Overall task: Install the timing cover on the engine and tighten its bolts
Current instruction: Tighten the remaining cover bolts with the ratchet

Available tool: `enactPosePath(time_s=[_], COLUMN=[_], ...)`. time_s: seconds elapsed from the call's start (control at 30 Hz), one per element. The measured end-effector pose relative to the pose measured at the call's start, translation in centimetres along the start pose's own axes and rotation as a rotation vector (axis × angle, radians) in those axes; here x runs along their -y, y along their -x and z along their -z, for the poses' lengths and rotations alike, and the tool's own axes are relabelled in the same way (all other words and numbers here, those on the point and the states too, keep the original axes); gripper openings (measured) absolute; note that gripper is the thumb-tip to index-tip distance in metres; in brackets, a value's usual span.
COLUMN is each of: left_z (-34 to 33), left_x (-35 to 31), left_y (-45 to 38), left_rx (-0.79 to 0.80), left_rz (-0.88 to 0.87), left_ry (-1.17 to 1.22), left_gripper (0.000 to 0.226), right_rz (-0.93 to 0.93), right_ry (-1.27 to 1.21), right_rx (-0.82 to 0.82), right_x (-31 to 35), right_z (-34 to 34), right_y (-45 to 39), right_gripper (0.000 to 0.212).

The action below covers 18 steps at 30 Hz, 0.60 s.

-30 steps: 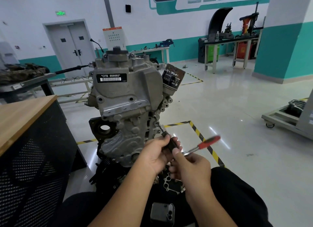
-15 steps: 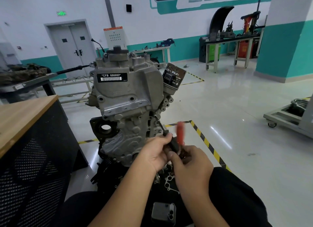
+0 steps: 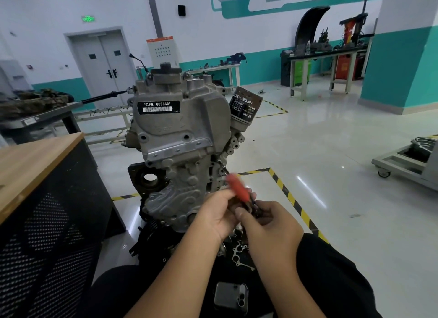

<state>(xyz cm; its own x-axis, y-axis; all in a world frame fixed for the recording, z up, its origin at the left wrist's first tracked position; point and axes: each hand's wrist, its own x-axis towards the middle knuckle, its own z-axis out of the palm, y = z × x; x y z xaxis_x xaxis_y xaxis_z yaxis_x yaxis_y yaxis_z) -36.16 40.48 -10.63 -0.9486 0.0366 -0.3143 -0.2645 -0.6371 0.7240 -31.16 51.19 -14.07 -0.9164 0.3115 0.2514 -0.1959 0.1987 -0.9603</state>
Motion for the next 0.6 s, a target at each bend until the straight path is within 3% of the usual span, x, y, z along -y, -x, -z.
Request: enactPosePath(time_s=[0.1,0.13,0.2,0.27,0.3,0.37,0.5,0.53,0.6], left_z=[0.4,0.4,0.2,-0.3,-0.3,-0.3,0.4,0.4,0.1], left_x=[0.1,0.3,0.7,0.9,0.9,0.6,-0.1,0.0,0.2], left_y=[-0.1,-0.2,-0.5,-0.6,-0.6,-0.6,-0.2,-0.3,-0.5], left_rx=[0.006,-0.023,-0.070,-0.087,-0.090,-0.075,-0.016,-0.026,-0.052], left_rz=[-0.006,-0.011,-0.005,0.002,0.001,0.005,-0.006,-0.012,-0.021], left_ry=[-0.035,-0.040,-0.050,-0.048,-0.037,-0.011,0.019,0.006,-0.034], left_gripper=[0.017,0.017,0.017,0.019,0.018,0.017,0.015,0.014,0.013], right_rz=[-0.427,-0.515,-0.425,-0.126,-0.025,-0.028,-0.469,-0.475,-0.277], right_ry=[-0.567,-0.638,-0.414,0.003,0.074,-0.001,-0.577,-0.562,-0.242], right_rx=[0.151,0.178,0.180,0.089,0.040,0.049,0.213,0.218,0.162], right_x=[0.7,0.7,0.2,-0.4,-0.3,-0.1,0.7,0.7,0.1], right_z=[0.2,0.5,0.7,0.7,0.6,0.4,0.8,1.0,0.9], right_y=[-0.3,-0.4,-0.7,-0.8,-0.7,-0.3,-0.6,-0.6,-0.8], right_gripper=[0.032,0.034,0.029,0.019,0.018,0.017,0.037,0.037,0.025])
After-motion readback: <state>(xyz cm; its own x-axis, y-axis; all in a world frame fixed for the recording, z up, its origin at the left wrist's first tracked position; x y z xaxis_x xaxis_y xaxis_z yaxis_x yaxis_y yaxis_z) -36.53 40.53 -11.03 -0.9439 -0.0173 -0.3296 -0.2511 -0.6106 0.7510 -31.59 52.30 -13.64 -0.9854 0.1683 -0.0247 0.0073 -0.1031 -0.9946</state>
